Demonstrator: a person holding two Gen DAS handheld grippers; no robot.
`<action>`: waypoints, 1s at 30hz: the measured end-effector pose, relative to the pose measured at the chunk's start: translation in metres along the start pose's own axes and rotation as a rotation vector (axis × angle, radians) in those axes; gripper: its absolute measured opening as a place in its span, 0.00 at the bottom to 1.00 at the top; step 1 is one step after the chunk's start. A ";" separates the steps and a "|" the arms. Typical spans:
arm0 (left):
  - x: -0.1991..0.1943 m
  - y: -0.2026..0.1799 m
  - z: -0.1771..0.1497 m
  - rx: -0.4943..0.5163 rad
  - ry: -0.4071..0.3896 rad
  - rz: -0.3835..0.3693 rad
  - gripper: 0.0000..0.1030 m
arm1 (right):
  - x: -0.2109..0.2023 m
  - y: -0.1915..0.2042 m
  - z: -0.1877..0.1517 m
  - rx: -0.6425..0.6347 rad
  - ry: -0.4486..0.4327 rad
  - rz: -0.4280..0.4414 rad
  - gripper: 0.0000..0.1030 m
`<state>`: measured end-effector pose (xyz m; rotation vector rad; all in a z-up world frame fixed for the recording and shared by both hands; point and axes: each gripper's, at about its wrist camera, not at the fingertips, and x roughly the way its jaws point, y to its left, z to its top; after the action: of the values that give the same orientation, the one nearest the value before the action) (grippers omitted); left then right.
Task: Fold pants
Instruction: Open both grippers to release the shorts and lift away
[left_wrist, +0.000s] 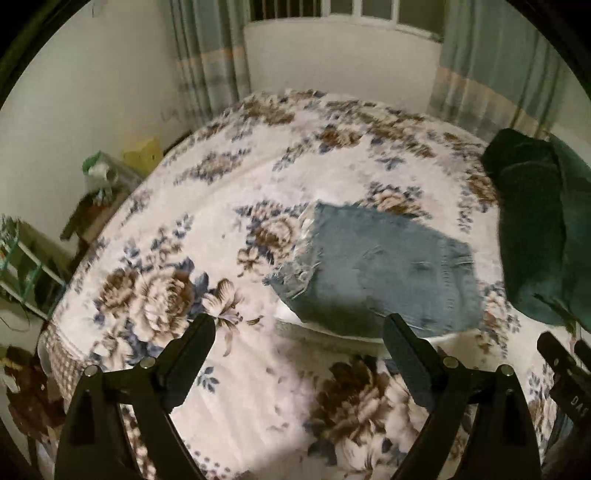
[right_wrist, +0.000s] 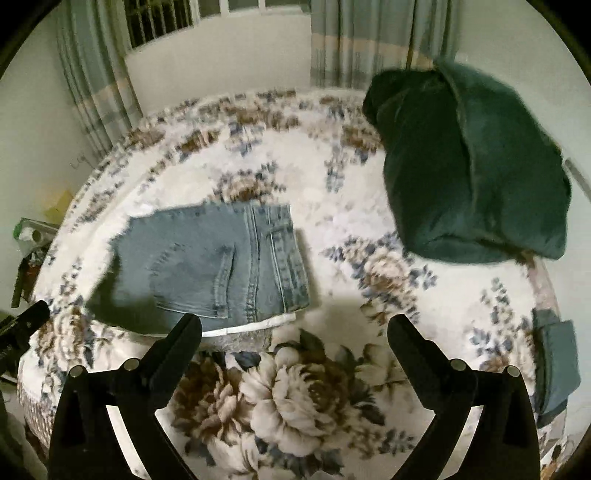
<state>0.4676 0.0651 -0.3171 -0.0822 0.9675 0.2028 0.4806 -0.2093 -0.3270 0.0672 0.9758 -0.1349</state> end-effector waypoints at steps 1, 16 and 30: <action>-0.015 -0.002 -0.002 0.011 -0.014 -0.004 0.90 | -0.018 -0.001 0.000 -0.005 -0.015 0.007 0.99; -0.251 -0.011 -0.055 0.061 -0.195 -0.045 0.90 | -0.296 -0.038 -0.048 -0.046 -0.250 0.089 0.99; -0.338 0.005 -0.086 0.086 -0.242 -0.072 0.90 | -0.435 -0.044 -0.097 -0.047 -0.316 0.072 1.00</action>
<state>0.2112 0.0106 -0.0871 -0.0130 0.7294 0.1023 0.1540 -0.2054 -0.0209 0.0357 0.6600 -0.0538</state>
